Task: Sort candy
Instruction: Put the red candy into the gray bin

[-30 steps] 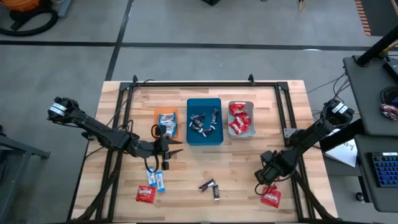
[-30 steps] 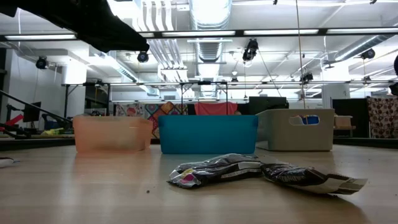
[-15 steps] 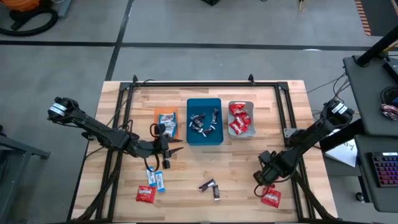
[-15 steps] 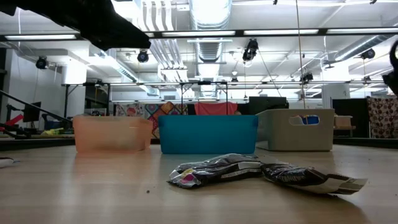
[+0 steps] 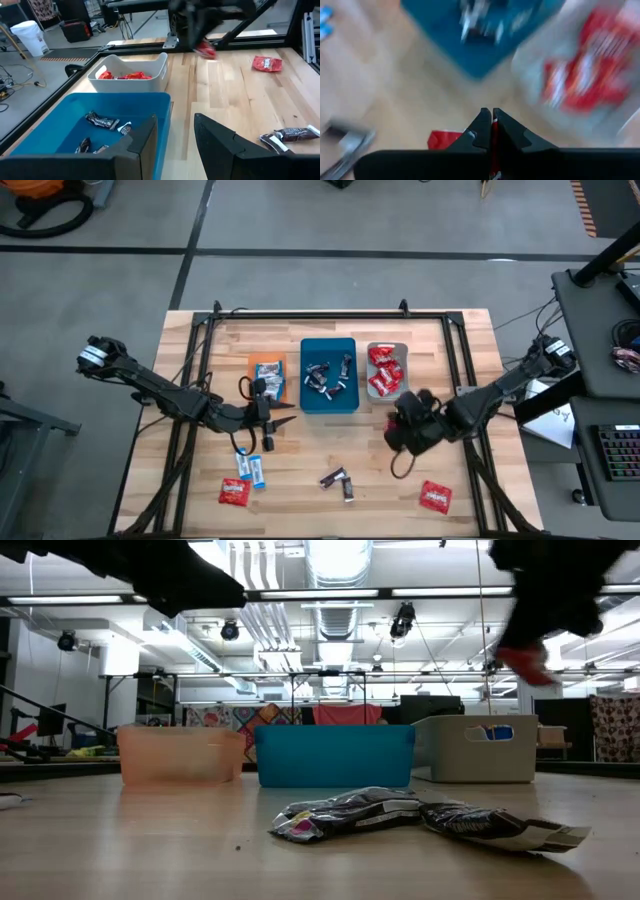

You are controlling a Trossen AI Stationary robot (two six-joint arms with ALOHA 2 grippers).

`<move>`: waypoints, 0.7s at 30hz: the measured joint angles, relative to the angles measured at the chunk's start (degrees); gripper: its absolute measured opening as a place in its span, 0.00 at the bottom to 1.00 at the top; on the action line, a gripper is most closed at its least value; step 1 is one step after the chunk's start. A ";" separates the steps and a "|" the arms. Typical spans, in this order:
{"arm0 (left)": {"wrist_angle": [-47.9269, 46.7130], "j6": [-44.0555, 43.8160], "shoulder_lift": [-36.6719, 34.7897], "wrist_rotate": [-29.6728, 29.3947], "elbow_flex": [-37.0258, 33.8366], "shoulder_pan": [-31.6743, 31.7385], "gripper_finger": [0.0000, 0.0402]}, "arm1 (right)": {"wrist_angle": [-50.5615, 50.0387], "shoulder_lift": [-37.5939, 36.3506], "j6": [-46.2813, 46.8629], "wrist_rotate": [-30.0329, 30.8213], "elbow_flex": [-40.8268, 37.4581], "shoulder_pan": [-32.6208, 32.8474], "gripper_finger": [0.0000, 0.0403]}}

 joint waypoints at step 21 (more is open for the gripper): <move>5.63 -2.94 0.02 -0.09 0.00 0.00 0.28 | 3.64 4.25 -23.20 23.42 -0.30 -35.33 0.02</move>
